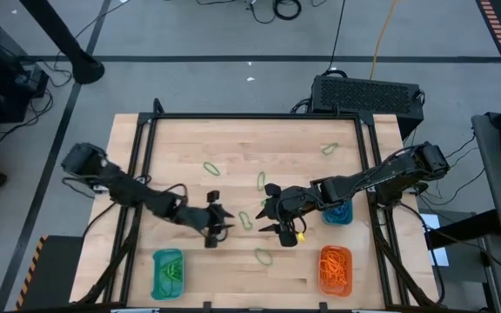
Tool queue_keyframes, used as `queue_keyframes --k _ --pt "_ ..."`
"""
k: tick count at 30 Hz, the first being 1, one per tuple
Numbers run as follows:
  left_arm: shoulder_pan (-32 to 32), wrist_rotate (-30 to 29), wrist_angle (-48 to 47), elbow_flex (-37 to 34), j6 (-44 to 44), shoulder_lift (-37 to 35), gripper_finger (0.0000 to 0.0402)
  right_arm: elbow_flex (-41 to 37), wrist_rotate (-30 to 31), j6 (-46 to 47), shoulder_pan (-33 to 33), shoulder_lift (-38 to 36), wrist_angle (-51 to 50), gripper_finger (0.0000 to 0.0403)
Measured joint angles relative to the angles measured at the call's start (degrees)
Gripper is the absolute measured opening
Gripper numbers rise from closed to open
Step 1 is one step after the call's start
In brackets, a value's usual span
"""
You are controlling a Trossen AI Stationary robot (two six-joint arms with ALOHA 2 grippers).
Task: Sort rubber bands into baskets
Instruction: Put the green rubber band into the green bin
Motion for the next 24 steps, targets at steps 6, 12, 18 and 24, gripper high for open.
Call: queue_keyframes --k 6,12,18,24 --pt "5.7 3.1 8.1 0.0 6.1 8.0 0.0137 0.0 0.0 -0.5 0.0 0.0 0.0 0.0176" --pt "11.2 11.5 10.3 0.0 5.9 10.6 0.0137 0.0 0.0 -1.1 0.0 0.0 -1.4 0.0176" --pt "13.7 13.5 16.6 0.1 6.0 14.1 0.0137 0.0 0.0 -1.5 0.0 0.0 -1.5 0.0176" --pt "14.2 15.2 16.9 0.3 5.8 17.1 0.0137 0.0 0.0 -1.5 0.0 0.0 -1.5 0.0176"
